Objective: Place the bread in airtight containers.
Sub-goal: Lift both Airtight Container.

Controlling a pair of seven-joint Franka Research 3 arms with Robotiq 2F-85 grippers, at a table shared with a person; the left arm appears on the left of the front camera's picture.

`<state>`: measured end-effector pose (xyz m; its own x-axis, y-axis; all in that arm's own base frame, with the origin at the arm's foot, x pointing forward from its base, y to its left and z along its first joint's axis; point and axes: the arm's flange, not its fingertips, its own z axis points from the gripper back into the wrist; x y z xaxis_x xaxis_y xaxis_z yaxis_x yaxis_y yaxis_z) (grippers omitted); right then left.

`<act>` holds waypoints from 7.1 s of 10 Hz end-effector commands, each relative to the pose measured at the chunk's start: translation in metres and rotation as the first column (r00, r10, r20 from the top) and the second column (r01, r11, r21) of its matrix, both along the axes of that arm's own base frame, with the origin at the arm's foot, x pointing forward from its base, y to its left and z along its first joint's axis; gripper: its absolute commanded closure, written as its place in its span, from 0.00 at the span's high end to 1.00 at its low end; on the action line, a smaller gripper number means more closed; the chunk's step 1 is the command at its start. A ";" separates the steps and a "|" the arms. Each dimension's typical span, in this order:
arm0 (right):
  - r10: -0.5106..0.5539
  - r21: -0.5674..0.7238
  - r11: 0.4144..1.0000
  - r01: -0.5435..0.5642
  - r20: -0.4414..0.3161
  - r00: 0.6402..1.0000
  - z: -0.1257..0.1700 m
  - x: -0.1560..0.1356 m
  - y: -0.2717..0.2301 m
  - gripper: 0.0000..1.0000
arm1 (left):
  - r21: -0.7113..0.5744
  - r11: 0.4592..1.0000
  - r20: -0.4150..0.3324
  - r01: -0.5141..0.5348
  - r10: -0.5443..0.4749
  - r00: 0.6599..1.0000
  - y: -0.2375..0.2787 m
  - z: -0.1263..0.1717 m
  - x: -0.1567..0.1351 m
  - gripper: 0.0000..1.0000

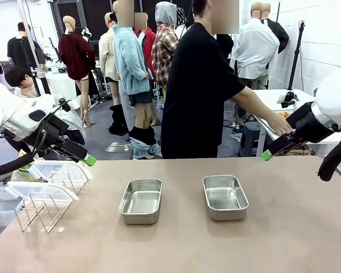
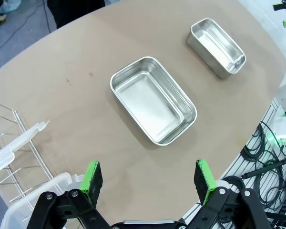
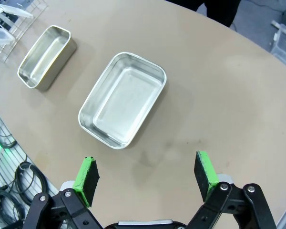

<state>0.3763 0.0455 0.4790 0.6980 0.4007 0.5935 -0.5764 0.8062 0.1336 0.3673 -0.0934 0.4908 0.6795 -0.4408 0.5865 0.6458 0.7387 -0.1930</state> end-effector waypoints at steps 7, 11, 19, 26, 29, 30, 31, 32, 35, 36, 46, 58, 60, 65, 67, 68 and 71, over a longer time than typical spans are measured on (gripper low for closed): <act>0.008 0.018 1.000 -0.008 -0.005 1.000 -0.002 -0.002 0.000 1.00 | -0.010 1.000 0.003 0.013 -0.013 1.000 0.003 -0.001 -0.001 1.00; 0.008 0.018 1.000 -0.008 -0.005 1.000 -0.002 -0.002 0.000 1.00 | -0.010 1.000 0.003 0.013 -0.013 1.000 0.003 -0.001 -0.001 1.00; 0.008 0.018 1.000 -0.008 -0.005 1.000 -0.002 -0.002 0.000 1.00 | -0.010 1.000 0.003 0.013 -0.013 1.000 0.003 -0.001 -0.001 1.00; 0.008 0.018 1.000 -0.008 -0.005 1.000 -0.002 -0.002 0.000 1.00 | -0.010 1.000 0.003 0.013 -0.013 1.000 0.003 -0.001 -0.001 1.00; -0.055 -0.013 0.998 0.056 0.018 0.998 0.026 -0.013 0.012 1.00 | 0.001 1.000 0.001 -0.002 0.002 1.000 0.001 0.000 0.000 1.00; -0.117 -0.040 0.992 0.117 -0.011 0.993 0.031 -0.011 0.026 1.00 | -0.026 0.999 -0.046 -0.048 0.046 0.998 -0.017 -0.008 0.014 1.00; -0.187 -0.083 0.980 0.182 -0.046 0.981 0.026 -0.004 0.045 1.00 | -0.028 0.990 -0.084 -0.135 0.132 0.988 -0.031 -0.015 0.024 1.00; -0.231 -0.128 0.967 0.220 -0.075 0.970 0.019 0.001 0.067 1.00 | -0.015 0.966 -0.072 -0.259 0.257 0.964 -0.043 -0.022 0.033 1.00; -0.293 -0.257 0.937 0.235 -0.220 0.930 -0.014 0.027 0.112 1.00 | 0.010 0.889 -0.157 -0.457 0.453 0.878 -0.070 -0.040 0.050 1.00; -0.302 -0.269 0.935 0.232 -0.262 0.917 -0.024 0.036 0.118 1.00 | 0.087 0.851 -0.184 -0.518 0.524 0.831 -0.075 -0.046 0.051 1.00; -0.454 -0.379 0.869 0.319 -0.352 0.819 -0.119 0.089 0.121 1.00 | 0.346 0.795 -0.220 -0.499 0.585 0.780 -0.115 -0.106 0.072 1.00; -0.614 -0.409 0.775 0.483 -0.301 0.730 -0.143 0.118 0.131 1.00 | 0.395 0.767 -0.194 -0.505 0.607 0.770 -0.148 -0.137 0.115 1.00; -0.623 -0.409 0.768 0.492 -0.301 0.722 -0.150 0.124 0.130 1.00 | 0.415 0.759 -0.176 -0.501 0.607 0.775 -0.158 -0.144 0.115 1.00; -0.620 -0.389 0.775 0.498 -0.316 0.718 -0.173 0.129 0.129 1.00 | 0.422 0.749 -0.166 -0.510 0.617 0.769 -0.151 -0.176 0.116 1.00; -0.607 -0.381 0.785 0.488 -0.317 0.729 -0.175 0.126 0.129 1.00 | 0.394 0.759 -0.192 -0.518 0.619 0.762 -0.147 -0.173 0.114 1.00; -0.607 -0.387 0.784 0.485 -0.316 0.729 -0.175 0.126 0.128 0.82 | 0.389 0.766 -0.196 -0.512 0.612 0.766 -0.146 -0.171 0.115 0.83; -0.613 -0.389 0.781 0.488 -0.326 0.720 -0.176 0.126 0.128 0.29 | 0.432 0.751 -0.202 -0.499 0.620 0.758 -0.145 -0.171 0.116 0.29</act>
